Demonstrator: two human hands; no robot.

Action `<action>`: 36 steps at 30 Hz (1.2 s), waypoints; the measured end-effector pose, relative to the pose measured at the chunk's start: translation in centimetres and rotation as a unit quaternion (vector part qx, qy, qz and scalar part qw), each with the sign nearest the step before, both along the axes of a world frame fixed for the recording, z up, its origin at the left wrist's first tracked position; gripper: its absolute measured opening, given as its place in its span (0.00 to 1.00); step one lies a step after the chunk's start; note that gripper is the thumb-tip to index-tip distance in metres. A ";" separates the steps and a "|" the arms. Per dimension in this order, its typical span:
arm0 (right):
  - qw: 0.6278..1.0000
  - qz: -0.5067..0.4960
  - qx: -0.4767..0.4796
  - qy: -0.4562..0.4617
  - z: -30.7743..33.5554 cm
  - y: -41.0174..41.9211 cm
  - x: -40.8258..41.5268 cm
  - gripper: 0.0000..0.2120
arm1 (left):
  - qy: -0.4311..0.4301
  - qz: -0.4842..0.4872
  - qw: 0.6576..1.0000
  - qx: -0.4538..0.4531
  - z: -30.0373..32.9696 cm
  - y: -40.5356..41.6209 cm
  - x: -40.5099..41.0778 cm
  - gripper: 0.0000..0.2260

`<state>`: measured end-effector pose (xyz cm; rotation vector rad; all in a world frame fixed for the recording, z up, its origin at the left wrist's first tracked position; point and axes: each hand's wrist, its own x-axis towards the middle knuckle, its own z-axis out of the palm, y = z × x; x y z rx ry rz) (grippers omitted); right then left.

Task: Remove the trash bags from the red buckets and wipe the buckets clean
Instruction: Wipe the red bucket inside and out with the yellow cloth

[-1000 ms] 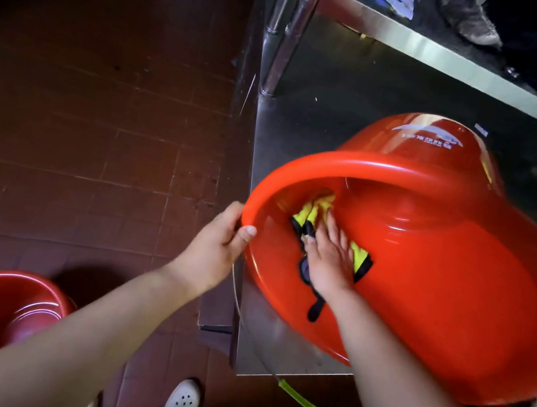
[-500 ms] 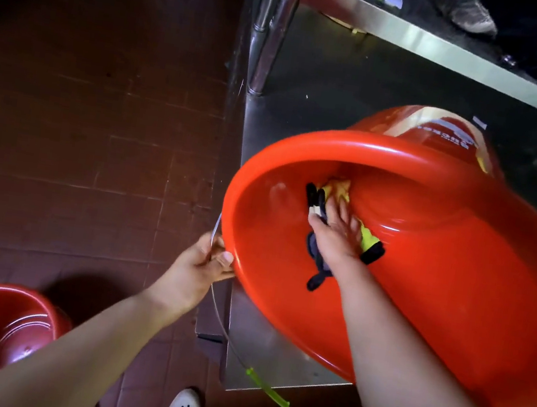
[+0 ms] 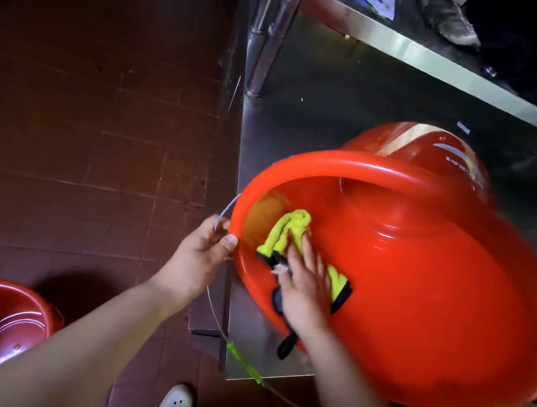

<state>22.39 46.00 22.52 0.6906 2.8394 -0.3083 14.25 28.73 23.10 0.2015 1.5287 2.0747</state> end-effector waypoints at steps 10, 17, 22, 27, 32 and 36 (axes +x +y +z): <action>0.990 -0.106 0.061 -0.072 -0.5 10.7 -6.3 0.26 | 0.024 0.062 0.998 0.022 1.4 -0.7 -0.6 0.08; 0.995 -0.103 0.003 -0.014 -0.2 5.7 -4.7 0.26 | -0.104 0.013 0.994 0.005 -1.4 -0.4 2.2 0.01; 0.994 0.008 0.023 0.109 -1.3 -3.1 1.4 0.25 | -0.095 0.059 0.994 0.007 -1.6 0.2 2.4 0.02; 0.988 0.059 0.061 0.127 -1.4 -5.3 4.8 0.24 | -0.046 0.070 0.996 -0.036 -0.7 0.2 2.2 0.05; 0.995 0.035 0.032 0.083 -0.8 -0.8 0.7 0.26 | 0.034 0.075 0.995 -0.049 1.6 -0.6 -0.6 0.09; 0.996 0.015 0.085 0.014 -0.8 5.0 -3.9 0.23 | 0.073 0.081 0.993 -0.051 3.5 -1.1 -3.5 0.11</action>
